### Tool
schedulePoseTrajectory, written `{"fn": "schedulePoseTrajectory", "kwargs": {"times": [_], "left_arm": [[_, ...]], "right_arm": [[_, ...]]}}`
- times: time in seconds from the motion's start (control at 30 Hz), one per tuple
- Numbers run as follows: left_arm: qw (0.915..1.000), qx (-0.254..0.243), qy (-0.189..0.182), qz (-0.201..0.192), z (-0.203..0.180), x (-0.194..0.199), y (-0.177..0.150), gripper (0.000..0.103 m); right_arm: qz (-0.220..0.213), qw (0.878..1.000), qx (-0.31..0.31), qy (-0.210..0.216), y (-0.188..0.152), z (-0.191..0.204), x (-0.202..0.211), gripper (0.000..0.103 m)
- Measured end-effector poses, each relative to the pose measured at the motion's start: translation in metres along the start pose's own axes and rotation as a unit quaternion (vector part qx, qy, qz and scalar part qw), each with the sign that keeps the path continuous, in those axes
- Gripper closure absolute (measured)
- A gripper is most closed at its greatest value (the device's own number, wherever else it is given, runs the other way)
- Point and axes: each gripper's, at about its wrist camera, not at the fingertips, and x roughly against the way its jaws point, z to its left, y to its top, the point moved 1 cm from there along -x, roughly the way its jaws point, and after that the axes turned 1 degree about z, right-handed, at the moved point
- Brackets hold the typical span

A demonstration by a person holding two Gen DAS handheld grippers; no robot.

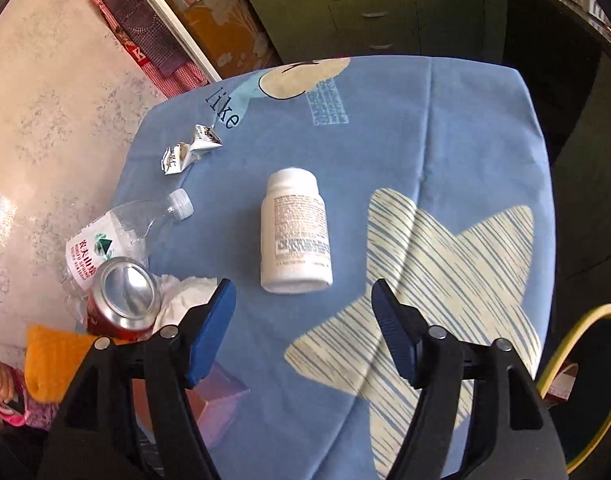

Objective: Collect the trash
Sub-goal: 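Grasp the white pill bottle with the right gripper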

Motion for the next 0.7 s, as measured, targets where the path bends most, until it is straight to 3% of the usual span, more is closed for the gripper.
{"fn": "schedulePoseTrajectory", "kwargs": {"times": [0.2, 0.4, 0.43, 0.5, 0.7], "left_arm": [[0.9987, 0.025, 0.038, -0.023, 0.018, 0.006, -0.035, 0.012], [0.9986, 0.023, 0.047, -0.011, 0.016, -0.006, -0.051, 0.012], [0.9988, 0.023, 0.043, -0.008, 0.016, -0.008, -0.053, 0.012], [0.999, 0.024, 0.037, -0.003, 0.013, -0.012, -0.052, 0.012], [0.9995, 0.01, 0.031, -0.001, 0.001, -0.017, -0.053, 0.011]], "right_arm": [[0.027, 0.999, 0.002, -0.027, 0.018, 0.005, -0.036, 0.036], [0.031, 0.998, 0.018, -0.053, 0.018, 0.012, -0.048, 0.038], [0.031, 0.998, 0.022, -0.059, 0.019, 0.014, -0.05, 0.039], [0.032, 0.997, 0.03, -0.066, 0.018, 0.017, -0.054, 0.05], [0.025, 0.996, 0.036, -0.074, 0.017, 0.019, -0.056, 0.058]]}}
